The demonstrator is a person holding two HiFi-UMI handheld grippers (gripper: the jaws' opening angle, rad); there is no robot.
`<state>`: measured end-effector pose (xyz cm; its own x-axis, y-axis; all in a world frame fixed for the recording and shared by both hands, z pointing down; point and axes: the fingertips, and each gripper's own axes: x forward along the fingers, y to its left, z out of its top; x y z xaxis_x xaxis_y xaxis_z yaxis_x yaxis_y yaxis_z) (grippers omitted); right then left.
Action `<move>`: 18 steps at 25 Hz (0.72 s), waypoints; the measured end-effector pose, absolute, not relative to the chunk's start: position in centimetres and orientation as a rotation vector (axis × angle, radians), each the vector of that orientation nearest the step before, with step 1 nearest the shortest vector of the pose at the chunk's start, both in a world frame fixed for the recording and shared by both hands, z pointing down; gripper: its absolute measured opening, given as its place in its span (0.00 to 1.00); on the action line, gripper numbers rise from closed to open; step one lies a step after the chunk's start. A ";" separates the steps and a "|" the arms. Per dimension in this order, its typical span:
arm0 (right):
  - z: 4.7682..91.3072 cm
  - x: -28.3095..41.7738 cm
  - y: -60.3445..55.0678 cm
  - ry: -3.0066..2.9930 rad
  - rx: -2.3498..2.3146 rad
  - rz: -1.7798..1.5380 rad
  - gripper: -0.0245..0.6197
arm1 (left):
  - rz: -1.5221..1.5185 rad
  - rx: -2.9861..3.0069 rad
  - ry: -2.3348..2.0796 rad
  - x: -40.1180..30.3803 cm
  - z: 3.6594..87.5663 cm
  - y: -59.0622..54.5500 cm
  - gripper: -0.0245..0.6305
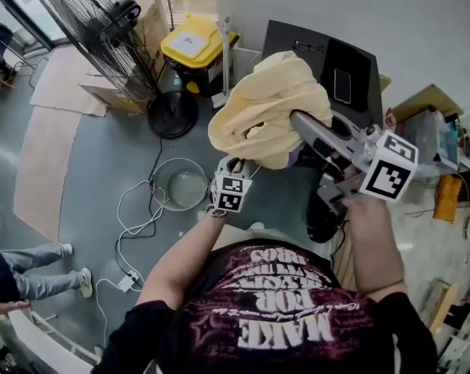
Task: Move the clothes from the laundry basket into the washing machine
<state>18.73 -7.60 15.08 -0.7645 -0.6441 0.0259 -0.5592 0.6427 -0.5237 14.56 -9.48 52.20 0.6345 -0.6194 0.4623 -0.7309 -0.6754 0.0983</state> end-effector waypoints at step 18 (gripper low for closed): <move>22.7 30.0 -4.5 2.543 -1.263 -0.833 0.17 | 0.271 2.617 -1.122 11.6 40.3 -9.4 0.06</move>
<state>30.00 -4.52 22.74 -0.6220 -0.7786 0.0825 -0.6767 0.4816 -0.5569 11.58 -9.38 40.28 0.6806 -0.6774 0.2790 -0.7301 -0.6589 0.1813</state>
